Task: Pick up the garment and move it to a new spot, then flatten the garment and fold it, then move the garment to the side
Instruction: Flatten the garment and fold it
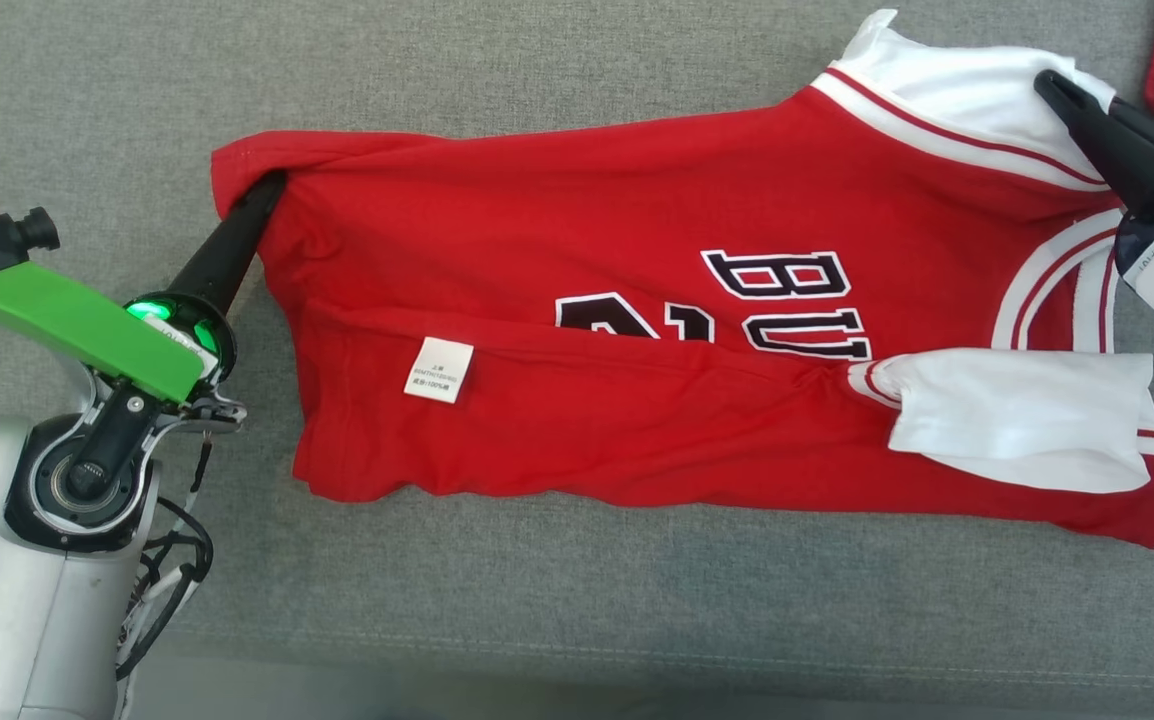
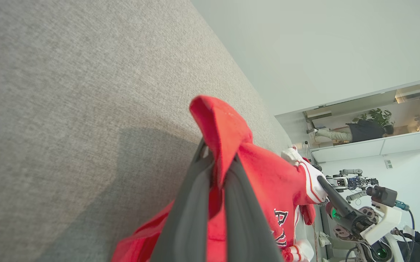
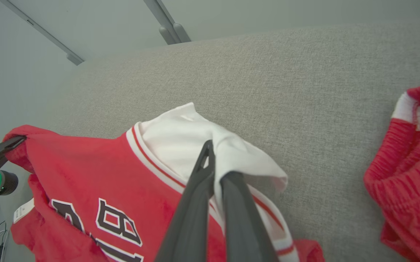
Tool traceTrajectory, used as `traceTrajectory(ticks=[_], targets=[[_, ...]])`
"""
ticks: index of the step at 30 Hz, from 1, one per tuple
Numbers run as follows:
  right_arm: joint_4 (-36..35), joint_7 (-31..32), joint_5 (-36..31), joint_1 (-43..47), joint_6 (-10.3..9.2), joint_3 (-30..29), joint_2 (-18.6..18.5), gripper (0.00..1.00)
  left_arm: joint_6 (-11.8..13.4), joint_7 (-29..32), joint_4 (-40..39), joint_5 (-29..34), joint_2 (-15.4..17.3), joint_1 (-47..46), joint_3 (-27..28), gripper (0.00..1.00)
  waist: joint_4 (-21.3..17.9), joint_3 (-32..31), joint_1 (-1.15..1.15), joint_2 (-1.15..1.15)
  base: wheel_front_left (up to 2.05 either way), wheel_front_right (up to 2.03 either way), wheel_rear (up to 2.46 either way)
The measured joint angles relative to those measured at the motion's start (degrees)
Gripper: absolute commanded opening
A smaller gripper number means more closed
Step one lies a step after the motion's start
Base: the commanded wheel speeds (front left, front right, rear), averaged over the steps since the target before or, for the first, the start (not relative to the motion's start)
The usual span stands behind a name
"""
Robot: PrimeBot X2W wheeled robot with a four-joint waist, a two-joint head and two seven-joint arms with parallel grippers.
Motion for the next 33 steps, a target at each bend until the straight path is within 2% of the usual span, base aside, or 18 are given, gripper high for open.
traceTrajectory(ticks=[8,18,33], targets=[[-0.5,-0.9,0.1,0.5,0.54,-0.4,-0.1,0.00,0.0,-0.6,0.4,1.2,0.0,0.1,-0.4,0.00,-0.6,-0.2,0.00,0.00,0.00,0.00,0.00],[-4.7,-3.8,-0.4,1.5,2.21,-0.8,-0.7,0.00,0.0,-0.1,-0.6,1.5,0.1,0.6,-2.0,0.00,-1.3,-0.4,0.00,0.00,0.00,0.00,0.00],[-8.1,-7.6,0.6,13.9,2.72,-2.2,-0.8,0.00,-0.1,-2.6,-4.4,-1.0,1.5,6.3,2.0,0.00,-3.1,-1.2,0.00,0.00,0.00,0.00,0.00]])
